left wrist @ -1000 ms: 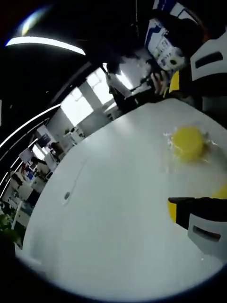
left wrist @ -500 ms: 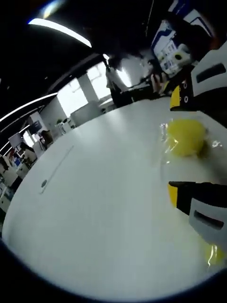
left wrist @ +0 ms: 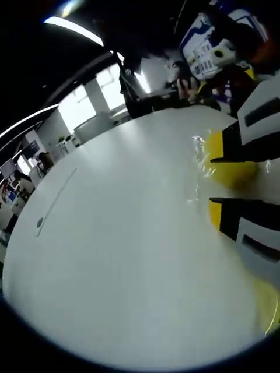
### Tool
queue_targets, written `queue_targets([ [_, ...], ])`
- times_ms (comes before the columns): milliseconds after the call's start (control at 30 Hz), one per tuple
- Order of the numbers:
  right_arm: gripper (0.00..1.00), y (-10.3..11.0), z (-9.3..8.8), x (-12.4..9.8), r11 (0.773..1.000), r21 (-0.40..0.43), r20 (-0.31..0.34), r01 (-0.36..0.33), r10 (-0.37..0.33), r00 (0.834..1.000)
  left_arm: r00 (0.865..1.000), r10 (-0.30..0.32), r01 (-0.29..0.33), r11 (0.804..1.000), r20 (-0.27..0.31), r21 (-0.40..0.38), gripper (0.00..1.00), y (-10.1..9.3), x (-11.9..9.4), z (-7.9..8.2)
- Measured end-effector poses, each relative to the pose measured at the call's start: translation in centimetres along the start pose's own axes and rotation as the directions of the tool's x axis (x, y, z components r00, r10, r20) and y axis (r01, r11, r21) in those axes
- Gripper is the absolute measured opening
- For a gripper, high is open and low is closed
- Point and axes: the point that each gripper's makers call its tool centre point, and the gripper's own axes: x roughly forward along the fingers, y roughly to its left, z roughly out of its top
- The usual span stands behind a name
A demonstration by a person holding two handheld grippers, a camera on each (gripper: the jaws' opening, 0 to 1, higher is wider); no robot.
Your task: Compare the silicone blocks by pressing each to a similar depth, holding the contact briefly, and releasing to observe deformation and rebound differences across the visible hardness samples.
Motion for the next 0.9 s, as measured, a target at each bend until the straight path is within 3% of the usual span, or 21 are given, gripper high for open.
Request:
queue_targets([
  [333, 0.96, -0.6, 0.0, -0.7, 1.0, 0.013, 0.014, 0.02, -0.021, 1.0, 1.0, 0.006, -0.006, 1.0, 0.026, -0.007, 0.01, 0.2, 0.3, 0.6],
  [467, 0.96, -0.6, -0.1, -0.7, 1.0, 0.014, 0.011, 0.02, -0.02, 1.0, 1.0, 0.011, -0.012, 1.0, 0.028, 0.027, 0.0, -0.1, 0.5, 0.5],
  [633, 0.96, -0.3, 0.2, -0.6, 1.0, 0.011, 0.017, 0.015, -0.015, 1.0, 0.999, 0.017, -0.017, 1.0, 0.031, -0.002, 0.0, -0.3, 0.3, 0.6],
  [900, 0.96, -0.5, 0.5, -0.5, 1.0, 0.002, 0.018, 0.012, -0.012, 1.0, 0.999, -0.027, 0.027, 1.0, 0.027, 0.008, 0.0, -1.1, -0.5, 0.6],
])
